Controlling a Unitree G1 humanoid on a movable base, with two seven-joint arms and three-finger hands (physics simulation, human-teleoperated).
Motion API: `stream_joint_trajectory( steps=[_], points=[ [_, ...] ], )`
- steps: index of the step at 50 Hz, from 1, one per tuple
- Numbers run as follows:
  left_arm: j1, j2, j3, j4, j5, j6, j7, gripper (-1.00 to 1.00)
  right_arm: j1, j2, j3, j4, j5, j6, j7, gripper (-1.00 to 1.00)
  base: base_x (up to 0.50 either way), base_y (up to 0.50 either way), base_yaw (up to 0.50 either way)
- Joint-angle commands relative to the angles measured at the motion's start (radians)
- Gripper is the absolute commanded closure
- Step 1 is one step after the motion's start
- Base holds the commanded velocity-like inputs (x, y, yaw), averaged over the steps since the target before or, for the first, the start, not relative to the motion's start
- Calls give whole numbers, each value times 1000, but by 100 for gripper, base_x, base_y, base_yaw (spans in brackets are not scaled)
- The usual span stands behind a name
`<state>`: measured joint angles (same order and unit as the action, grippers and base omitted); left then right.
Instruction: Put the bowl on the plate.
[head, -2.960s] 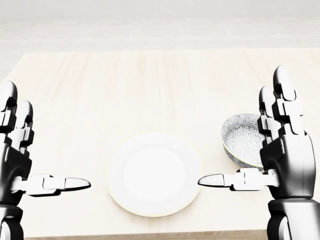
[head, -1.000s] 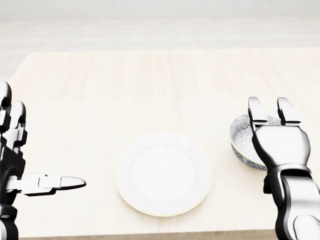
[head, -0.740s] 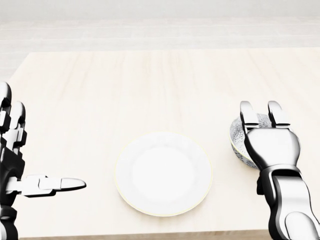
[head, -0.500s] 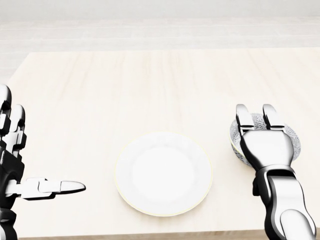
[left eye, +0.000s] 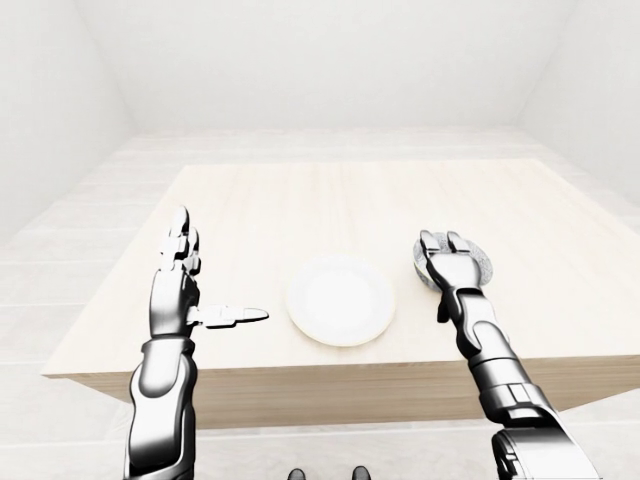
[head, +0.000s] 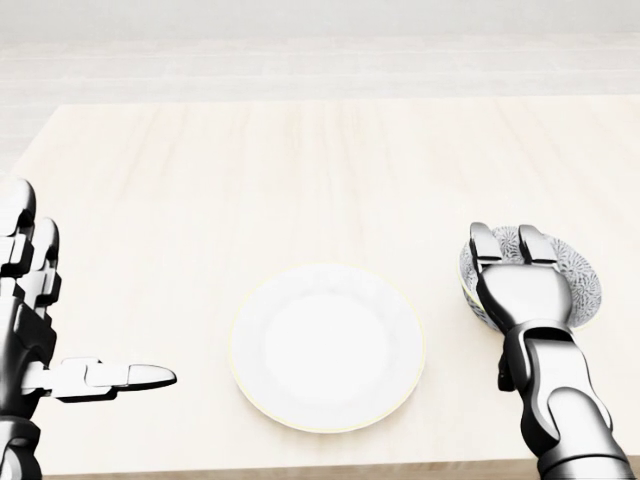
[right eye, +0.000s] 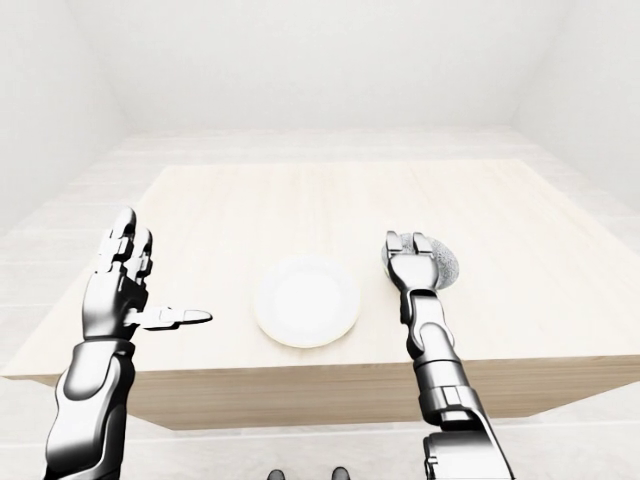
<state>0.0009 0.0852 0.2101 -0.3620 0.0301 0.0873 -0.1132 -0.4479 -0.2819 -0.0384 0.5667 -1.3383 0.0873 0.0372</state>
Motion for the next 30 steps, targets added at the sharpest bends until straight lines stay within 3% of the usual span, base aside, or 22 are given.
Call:
stream_joint_trajectory(
  steps=[1, 30],
  points=[
    [-6, 2, 1, 18, 1, 0, 2, -100, -59, -23, 32, 161, 24, 0, -33, -100, 0, 0, 0],
    [-16, 3, -6, 31, 7, 0, 17, -100, -107, -49, 43, 305, 90, 0, -90, -100, 0, 0, 0]
  ],
)
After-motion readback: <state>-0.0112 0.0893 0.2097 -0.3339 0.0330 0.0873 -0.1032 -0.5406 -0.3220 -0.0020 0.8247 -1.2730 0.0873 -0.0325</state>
